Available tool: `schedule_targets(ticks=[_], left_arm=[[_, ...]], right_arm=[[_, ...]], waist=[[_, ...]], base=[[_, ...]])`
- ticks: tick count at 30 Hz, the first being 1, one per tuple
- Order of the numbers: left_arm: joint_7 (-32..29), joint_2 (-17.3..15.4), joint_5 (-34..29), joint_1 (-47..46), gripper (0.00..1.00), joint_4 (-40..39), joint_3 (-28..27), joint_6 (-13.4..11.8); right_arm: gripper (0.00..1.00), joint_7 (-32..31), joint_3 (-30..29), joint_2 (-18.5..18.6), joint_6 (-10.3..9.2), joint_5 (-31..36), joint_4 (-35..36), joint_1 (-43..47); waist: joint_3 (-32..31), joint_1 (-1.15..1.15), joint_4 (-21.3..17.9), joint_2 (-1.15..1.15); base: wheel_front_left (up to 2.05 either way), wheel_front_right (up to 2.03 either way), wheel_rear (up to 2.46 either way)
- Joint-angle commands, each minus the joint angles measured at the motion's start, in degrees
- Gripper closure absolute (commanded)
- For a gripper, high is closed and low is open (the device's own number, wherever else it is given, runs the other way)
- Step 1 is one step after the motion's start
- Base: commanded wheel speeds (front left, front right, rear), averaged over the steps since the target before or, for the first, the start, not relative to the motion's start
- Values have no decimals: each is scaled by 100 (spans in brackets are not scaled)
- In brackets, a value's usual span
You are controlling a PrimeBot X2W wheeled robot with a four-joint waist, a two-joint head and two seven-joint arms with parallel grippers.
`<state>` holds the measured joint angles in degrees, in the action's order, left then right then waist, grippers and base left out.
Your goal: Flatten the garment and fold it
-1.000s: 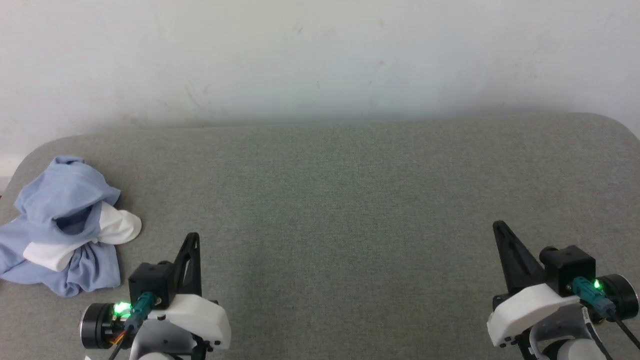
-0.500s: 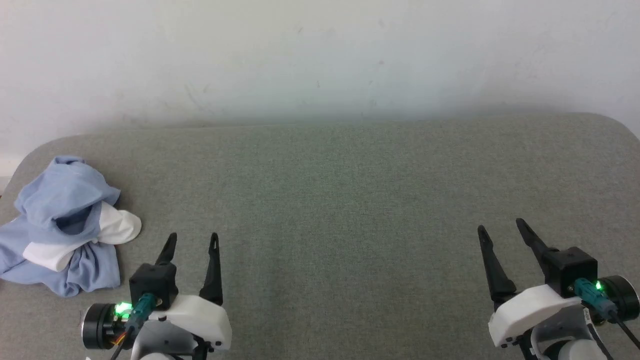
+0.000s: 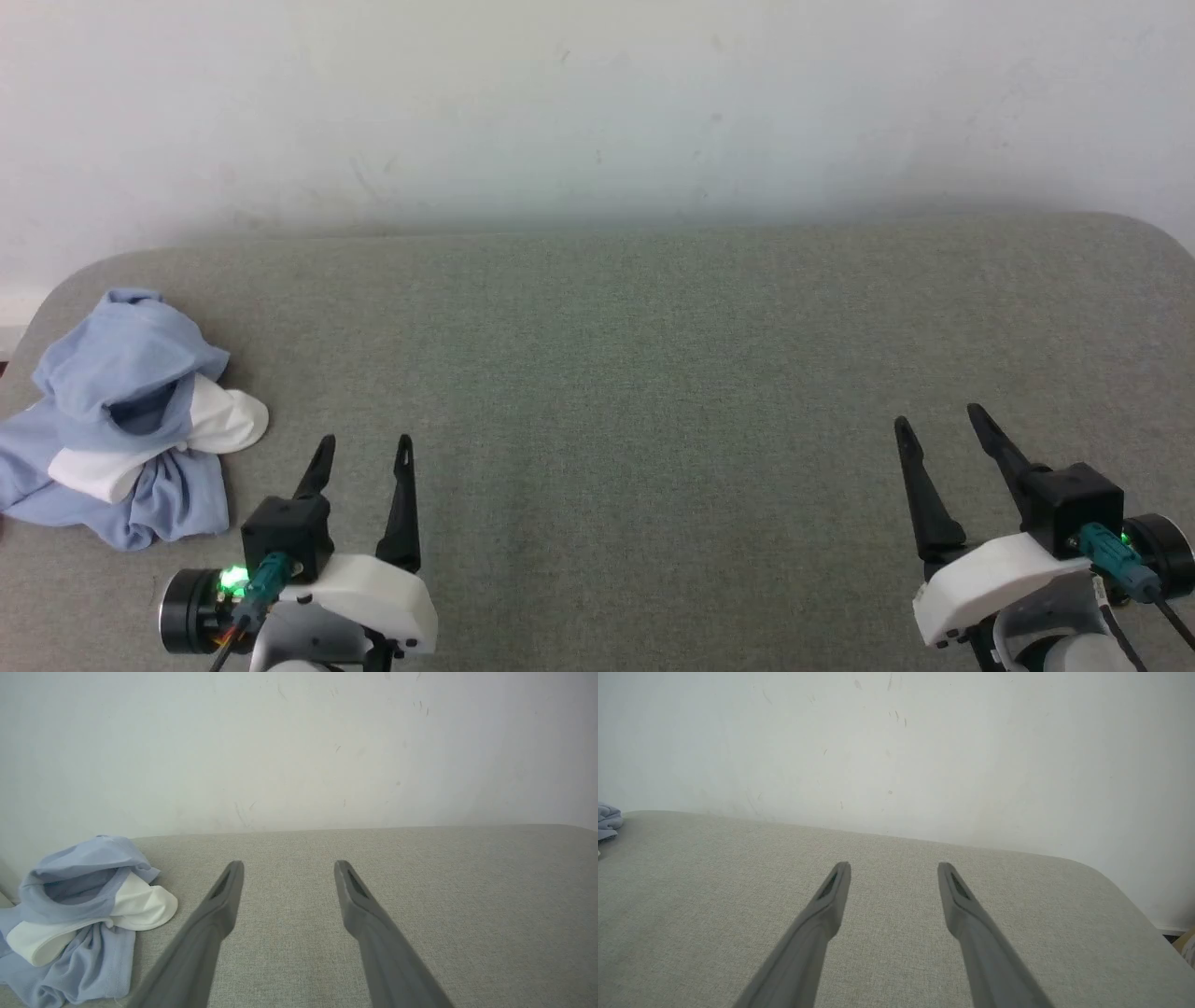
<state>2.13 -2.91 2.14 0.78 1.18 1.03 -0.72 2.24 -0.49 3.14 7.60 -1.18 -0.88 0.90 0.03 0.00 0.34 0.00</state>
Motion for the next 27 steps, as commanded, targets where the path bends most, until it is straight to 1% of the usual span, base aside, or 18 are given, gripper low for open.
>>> schedule_targets(ticks=[1, 12, 27], left_arm=[[67, 1, 52, 1, 0, 26, 18, -52], [187, 1, 129, 53, 0, 49, 29, -87], [366, 1, 221, 124, 0, 48, 14, -124]], right_arm=[[0, 58, 9, -5, -2, -29, -17, -29], [0, 178, 62, -7, -3, -73, -45, 1], [0, 357, 164, -10, -4, -94, -139, -1]], waist=[[-6, 0, 19, 0], [-63, 0, 232, 0], [-85, 0, 744, 0]], base=[[0, 0, 0], [0, 0, 0], [0, 0, 0]])
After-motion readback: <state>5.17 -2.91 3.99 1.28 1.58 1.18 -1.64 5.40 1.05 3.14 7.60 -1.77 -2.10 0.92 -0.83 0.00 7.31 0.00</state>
